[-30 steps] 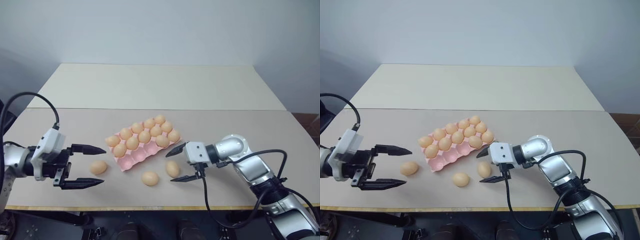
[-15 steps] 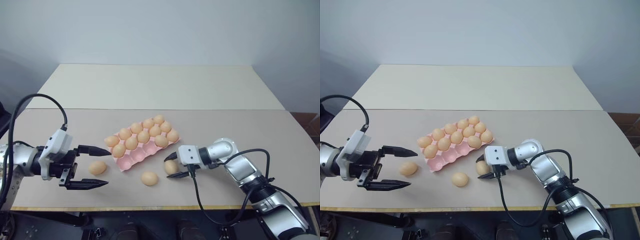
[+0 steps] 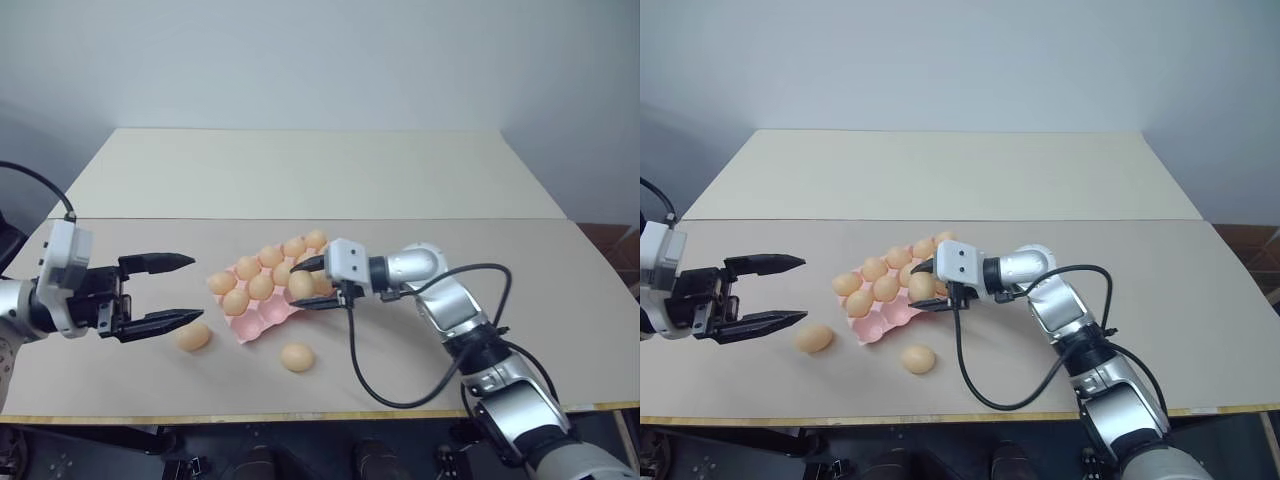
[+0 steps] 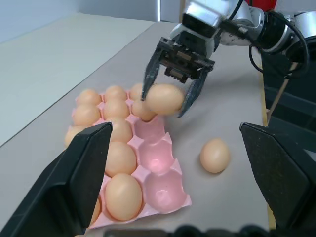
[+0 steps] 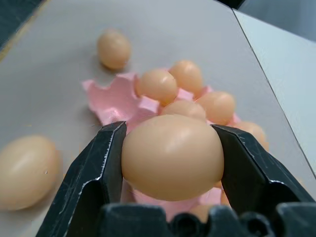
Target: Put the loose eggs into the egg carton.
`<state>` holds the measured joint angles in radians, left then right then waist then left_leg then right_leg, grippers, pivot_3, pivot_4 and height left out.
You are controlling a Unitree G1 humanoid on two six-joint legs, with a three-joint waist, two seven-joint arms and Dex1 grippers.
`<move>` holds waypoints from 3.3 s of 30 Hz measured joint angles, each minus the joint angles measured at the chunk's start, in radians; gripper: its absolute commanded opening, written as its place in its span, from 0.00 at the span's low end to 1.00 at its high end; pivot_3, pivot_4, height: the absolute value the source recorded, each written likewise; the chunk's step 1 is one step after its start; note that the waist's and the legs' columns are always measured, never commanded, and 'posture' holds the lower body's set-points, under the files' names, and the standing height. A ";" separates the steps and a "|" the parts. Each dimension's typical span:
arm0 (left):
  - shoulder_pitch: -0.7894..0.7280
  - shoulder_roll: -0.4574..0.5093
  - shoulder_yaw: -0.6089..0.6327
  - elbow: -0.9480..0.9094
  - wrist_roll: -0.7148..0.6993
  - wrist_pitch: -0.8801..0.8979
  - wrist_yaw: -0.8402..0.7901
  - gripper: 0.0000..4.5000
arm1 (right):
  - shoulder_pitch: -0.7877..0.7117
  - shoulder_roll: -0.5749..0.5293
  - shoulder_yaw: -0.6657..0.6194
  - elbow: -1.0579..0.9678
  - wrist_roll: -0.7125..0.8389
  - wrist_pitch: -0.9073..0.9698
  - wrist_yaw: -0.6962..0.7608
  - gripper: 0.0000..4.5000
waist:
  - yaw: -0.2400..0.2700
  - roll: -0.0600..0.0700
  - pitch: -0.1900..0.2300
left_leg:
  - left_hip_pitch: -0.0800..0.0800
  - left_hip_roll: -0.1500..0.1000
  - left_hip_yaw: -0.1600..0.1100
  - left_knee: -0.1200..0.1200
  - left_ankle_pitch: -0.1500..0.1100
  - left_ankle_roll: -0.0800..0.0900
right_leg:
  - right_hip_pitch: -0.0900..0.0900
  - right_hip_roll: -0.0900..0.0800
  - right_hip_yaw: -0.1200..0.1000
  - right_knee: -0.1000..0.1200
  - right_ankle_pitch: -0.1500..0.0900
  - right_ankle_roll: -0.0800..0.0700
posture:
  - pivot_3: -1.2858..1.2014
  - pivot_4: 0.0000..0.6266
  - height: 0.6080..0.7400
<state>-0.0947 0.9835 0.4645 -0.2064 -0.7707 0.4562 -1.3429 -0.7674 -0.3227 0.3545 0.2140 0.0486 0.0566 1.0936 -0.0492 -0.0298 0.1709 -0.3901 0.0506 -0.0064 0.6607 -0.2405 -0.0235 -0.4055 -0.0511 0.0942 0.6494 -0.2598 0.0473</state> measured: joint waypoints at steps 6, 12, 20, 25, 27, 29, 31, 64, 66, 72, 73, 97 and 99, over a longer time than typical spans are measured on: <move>0.018 0.000 0.017 -0.023 -0.002 0.005 0.009 1.00 | -0.007 0.024 0.026 0.070 -0.049 -0.028 -0.034 0.86 | 0.002 0.000 0.000 | 0.000 0.000 0.000 0.000 0.000 0.000 | 0.000 0.000 0.000 0.000 0.000 0.000 | 0.52 0.24 1.00; 0.025 0.000 0.018 -0.035 0.000 0.005 0.015 1.00 | -0.010 0.034 0.020 0.046 -0.054 -0.006 -0.056 0.99 | 0.002 0.000 0.000 | 0.000 0.000 0.000 0.000 0.000 0.000 | 0.000 0.000 0.000 0.000 0.000 0.000 | 0.52 0.24 1.00; 0.057 0.005 0.001 -0.006 0.060 -0.039 -0.011 1.00 | 0.155 -0.192 -0.147 -0.271 0.167 0.155 0.061 0.99 | 0.018 0.000 0.000 | -0.001 -0.001 0.000 0.000 0.000 0.000 | 0.001 -0.002 -0.001 -0.002 0.000 0.000 | 0.52 0.24 1.00; 0.055 0.027 0.000 0.028 0.067 -0.044 -0.048 1.00 | 0.330 -0.375 -0.319 -0.463 0.349 0.294 0.113 0.99 | 0.010 0.000 0.000 | 0.000 -0.001 0.000 0.000 0.000 0.000 | 0.001 -0.001 -0.001 -0.001 0.000 0.000 | 0.52 0.24 1.00; 0.053 0.033 0.001 0.034 0.070 -0.048 -0.056 1.00 | 0.373 -0.425 -0.374 -0.497 0.383 0.316 0.125 0.99 | 0.003 0.000 0.000 | 0.001 -0.001 0.001 0.000 0.000 0.000 | 0.001 -0.001 0.001 -0.001 0.000 0.000 | 0.52 0.24 1.00; 0.056 0.033 0.001 0.035 0.073 -0.060 -0.068 1.00 | 0.428 -0.493 -0.425 -0.520 0.406 0.317 0.146 0.99 | 0.003 0.000 0.000 | 0.000 -0.001 0.001 0.000 0.000 0.000 | 0.001 -0.001 0.001 -0.002 0.000 0.000 | 0.52 0.24 1.00; 0.067 0.034 0.004 0.036 0.073 -0.064 -0.085 1.00 | 0.467 -0.558 -0.479 -0.520 0.413 0.317 0.176 0.99 | 0.003 0.000 0.000 | 0.000 -0.001 0.001 0.000 0.000 0.000 | 0.001 -0.001 0.001 -0.002 0.000 0.000 | 0.52 0.24 1.00; 0.168 0.046 0.076 -0.030 0.072 -0.061 -0.128 1.00 | 0.487 -0.622 -0.524 -0.548 0.522 0.317 0.195 0.99 | 0.006 0.000 0.000 | 0.001 -0.001 0.002 0.000 0.000 0.000 | 0.001 -0.001 0.001 -0.002 -0.001 0.000 | 0.52 0.24 1.00; 0.102 0.026 -0.018 -0.054 0.101 -0.082 -0.111 1.00 | 0.473 -0.617 -0.517 -0.549 0.522 0.317 0.191 0.99 | 0.012 0.000 0.000 | 0.001 -0.001 0.001 0.000 0.000 0.000 | 0.002 -0.001 0.001 -0.002 -0.001 0.000 | 0.52 0.24 1.00; -0.128 -0.103 -0.361 -0.070 0.238 -0.150 -0.057 1.00 | 0.443 -0.606 -0.483 -0.553 0.523 0.318 0.185 0.99 | 0.024 -0.001 0.000 | -0.001 -0.001 0.001 0.000 0.000 0.000 | 0.001 -0.001 0.001 -0.002 0.000 0.001 | 0.52 0.24 1.00; -0.160 -0.117 -0.406 -0.068 0.263 -0.157 -0.052 1.00 | 0.439 -0.606 -0.481 -0.553 0.523 0.318 0.183 0.99 | 0.026 -0.001 0.000 | -0.001 -0.001 0.001 0.000 0.000 0.000 | 0.001 -0.001 0.001 -0.002 0.000 0.001 | 0.52 0.24 1.00; -0.366 -0.283 -0.873 0.081 0.744 -0.347 0.025 0.42 | 0.471 -0.607 -0.490 -0.599 0.527 0.331 0.123 1.00 | 0.033 0.000 0.000 | -0.001 -0.002 0.000 0.001 0.000 0.000 | 0.002 0.000 0.002 -0.002 0.000 0.001 | 0.52 0.24 1.00; -0.366 -0.283 -0.866 0.081 0.729 -0.346 0.025 0.36 | 0.471 -0.607 -0.490 -0.599 0.529 0.334 0.122 1.00 | 0.033 0.000 0.000 | -0.001 -0.002 0.000 0.001 0.000 0.000 | 0.002 0.000 0.002 -0.002 0.000 0.001 | 0.52 0.24 1.00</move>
<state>-0.4611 0.7007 -0.4017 -0.1251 -0.0418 0.1100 -1.3181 -0.2962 -0.9297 -0.1359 -0.3855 0.5778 0.3908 1.2161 -0.0162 -0.0301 0.1707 -0.3910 0.0489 -0.0060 0.6618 -0.2405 -0.0231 -0.4036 -0.0513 0.0959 0.6475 -0.2600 0.0482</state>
